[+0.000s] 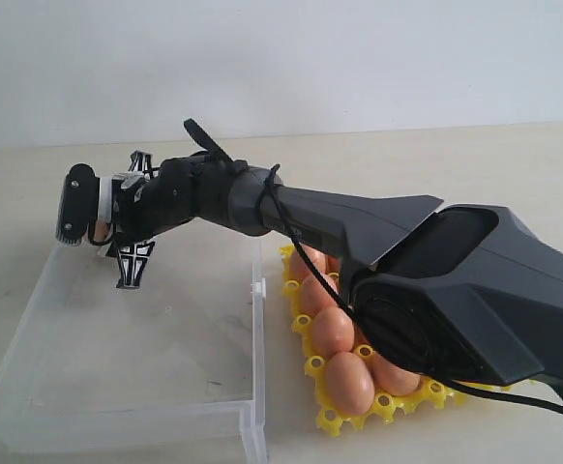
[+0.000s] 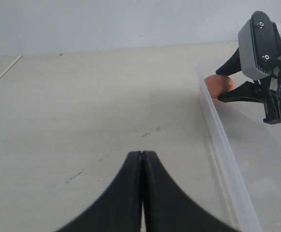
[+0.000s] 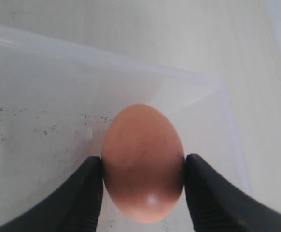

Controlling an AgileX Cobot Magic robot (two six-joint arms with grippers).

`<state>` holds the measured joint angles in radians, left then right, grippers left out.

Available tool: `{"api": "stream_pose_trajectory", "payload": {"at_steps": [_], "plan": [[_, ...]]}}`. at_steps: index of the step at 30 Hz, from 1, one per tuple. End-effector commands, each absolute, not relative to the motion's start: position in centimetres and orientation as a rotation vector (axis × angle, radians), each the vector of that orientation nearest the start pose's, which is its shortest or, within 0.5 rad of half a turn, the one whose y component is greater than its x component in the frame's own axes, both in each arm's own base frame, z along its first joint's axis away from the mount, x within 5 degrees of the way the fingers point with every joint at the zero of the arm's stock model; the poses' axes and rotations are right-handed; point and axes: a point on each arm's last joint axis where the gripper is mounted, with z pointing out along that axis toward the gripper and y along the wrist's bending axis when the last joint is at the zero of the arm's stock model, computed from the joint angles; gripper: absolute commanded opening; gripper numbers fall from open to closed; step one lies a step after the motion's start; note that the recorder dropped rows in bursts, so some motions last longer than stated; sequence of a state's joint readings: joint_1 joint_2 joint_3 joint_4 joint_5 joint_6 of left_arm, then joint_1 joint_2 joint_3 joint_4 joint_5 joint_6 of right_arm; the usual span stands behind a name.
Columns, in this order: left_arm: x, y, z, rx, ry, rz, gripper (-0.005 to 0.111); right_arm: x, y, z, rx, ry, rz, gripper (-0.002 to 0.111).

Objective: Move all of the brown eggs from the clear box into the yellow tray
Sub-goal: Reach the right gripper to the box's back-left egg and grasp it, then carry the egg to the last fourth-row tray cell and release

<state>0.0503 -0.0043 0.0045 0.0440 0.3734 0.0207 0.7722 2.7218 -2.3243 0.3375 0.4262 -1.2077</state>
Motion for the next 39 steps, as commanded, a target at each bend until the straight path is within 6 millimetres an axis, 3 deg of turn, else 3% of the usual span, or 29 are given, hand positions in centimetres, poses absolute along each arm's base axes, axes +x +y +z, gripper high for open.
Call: {"api": "stream_pose_trajectory", "payload": {"at_steps": [1, 6, 10, 14, 19, 24, 32, 39], "plan": [[5.3, 0.4, 18.0, 0.0, 1.854, 0.098, 0.0, 41.3, 41.6, 8.8, -1.751, 1.498, 0.106, 0.0], [5.3, 0.4, 18.0, 0.0, 1.854, 0.098, 0.0, 40.7, 41.4, 10.8, -1.769, 1.562, 0.158, 0.0], [5.3, 0.4, 18.0, 0.0, 1.854, 0.098, 0.0, 40.7, 40.6, 14.3, -1.65, 1.727, 0.145, 0.0], [5.3, 0.4, 18.0, 0.0, 1.854, 0.098, 0.0, 40.2, 39.1, 17.9, -1.584, 1.898, 0.092, 0.0], [5.3, 0.4, 18.0, 0.0, 1.854, 0.098, 0.0, 38.7, 37.2, 22.7, -1.638, 1.973, 0.037, 0.0], [5.3, 0.4, 18.0, 0.0, 1.854, 0.098, 0.0, 37.4, 33.9, 26.2, -1.592, 2.138, -0.13, 0.0], [5.3, 0.4, 18.0, 0.0, 1.854, 0.098, 0.0, 33.7, 27.7, 29.1, -1.398, 2.377, -0.286, 0.0], [5.3, 0.4, 18.0, 0.0, 1.854, 0.098, 0.0, 27.9, 21.7, 28.8, -1.333, 2.521, -0.393, 0.0]]}}
